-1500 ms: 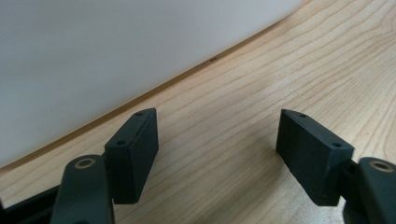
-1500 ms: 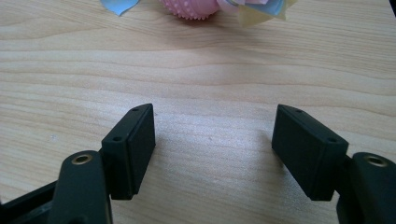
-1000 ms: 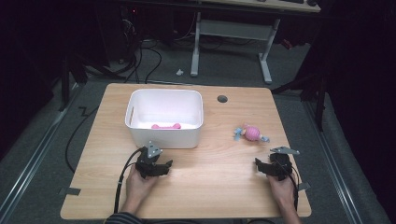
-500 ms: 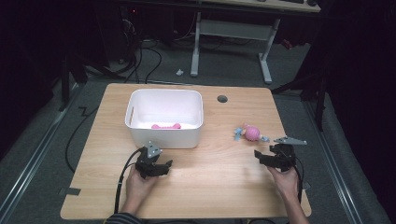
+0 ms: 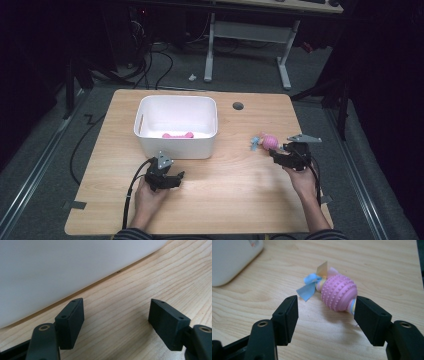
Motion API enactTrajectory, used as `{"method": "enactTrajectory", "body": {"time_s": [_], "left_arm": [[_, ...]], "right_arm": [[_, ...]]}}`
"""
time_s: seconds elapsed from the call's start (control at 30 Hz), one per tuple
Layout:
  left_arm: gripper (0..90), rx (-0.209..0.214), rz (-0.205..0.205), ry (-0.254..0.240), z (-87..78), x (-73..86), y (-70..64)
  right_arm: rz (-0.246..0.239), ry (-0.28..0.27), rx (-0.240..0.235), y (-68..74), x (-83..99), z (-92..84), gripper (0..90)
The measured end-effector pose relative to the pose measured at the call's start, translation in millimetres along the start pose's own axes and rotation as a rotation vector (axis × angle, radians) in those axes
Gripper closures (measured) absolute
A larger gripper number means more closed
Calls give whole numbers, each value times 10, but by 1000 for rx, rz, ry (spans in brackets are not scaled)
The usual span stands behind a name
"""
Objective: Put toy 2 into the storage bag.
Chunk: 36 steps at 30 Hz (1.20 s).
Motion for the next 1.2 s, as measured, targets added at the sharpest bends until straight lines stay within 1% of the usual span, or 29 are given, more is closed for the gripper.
{"method": "enactTrajectory", "body": {"time_s": [0.03,0.1,0.13,0.17,0.2,0.23,0.27,0.37,0.43,0.53,0.6,0.67,0.73,0.77,0.87,0.93,0.97,1.0,1.03,1.07,1.1,1.2], "left_arm": [[290,0,0,0,0,0,0],[290,1,0,1,-1,0,0],[290,1,1,1,-1,0,0],[290,1,1,2,-1,0,0],[289,1,1,1,-1,0,0],[289,1,1,2,-1,0,0],[289,1,1,1,-1,0,0],[288,1,1,2,-1,0,0],[288,1,1,2,-1,0,0],[288,1,1,2,-1,0,0],[288,1,2,2,-1,0,0],[288,1,1,2,-1,0,0],[288,1,1,2,-1,0,0],[288,1,2,2,-1,0,0],[288,1,1,2,-1,0,0],[288,1,1,2,-1,0,0],[288,1,2,2,-1,0,0],[288,1,2,2,-1,0,-1],[288,1,2,2,-1,1,-1],[288,1,2,2,-1,1,-1],[288,1,2,2,-1,1,-1],[287,1,3,2,-1,1,-1]], "right_arm": [[0,0,0,0,0,0,368],[-1,13,35,-7,-49,28,332],[5,21,39,-16,-74,44,313],[12,30,35,-24,-100,61,297],[13,26,32,-32,-123,78,293],[17,25,20,-42,-140,92,290],[21,36,16,-54,-160,112,281],[9,58,39,-80,-219,166,277],[12,54,32,-100,-248,197,277],[21,72,32,-119,-304,275,270],[23,74,30,-123,-323,287,269],[29,59,24,-132,-375,321,270],[37,59,15,-137,-380,337,270],[37,80,15,-147,-395,379,258],[37,80,16,-149,-421,404,259],[35,88,25,-152,-449,436,261],[38,92,31,-157,-458,456,264],[46,93,25,-168,-461,480,265],[63,104,17,-190,-451,530,266],[63,104,17,-190,-451,530,266],[75,121,21,-207,-431,582,266],[78,129,15,-221,-411,622,266]]}}
Point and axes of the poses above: each handheld gripper's, and its own axes: z roughly forward along the jaws, x roughly out of its underside, y roughly to its left, the point moved 3 cm from there along z, roughly forward along the jaws, and after that the axes turned 6 degrees about y, right-handed, at the moved point
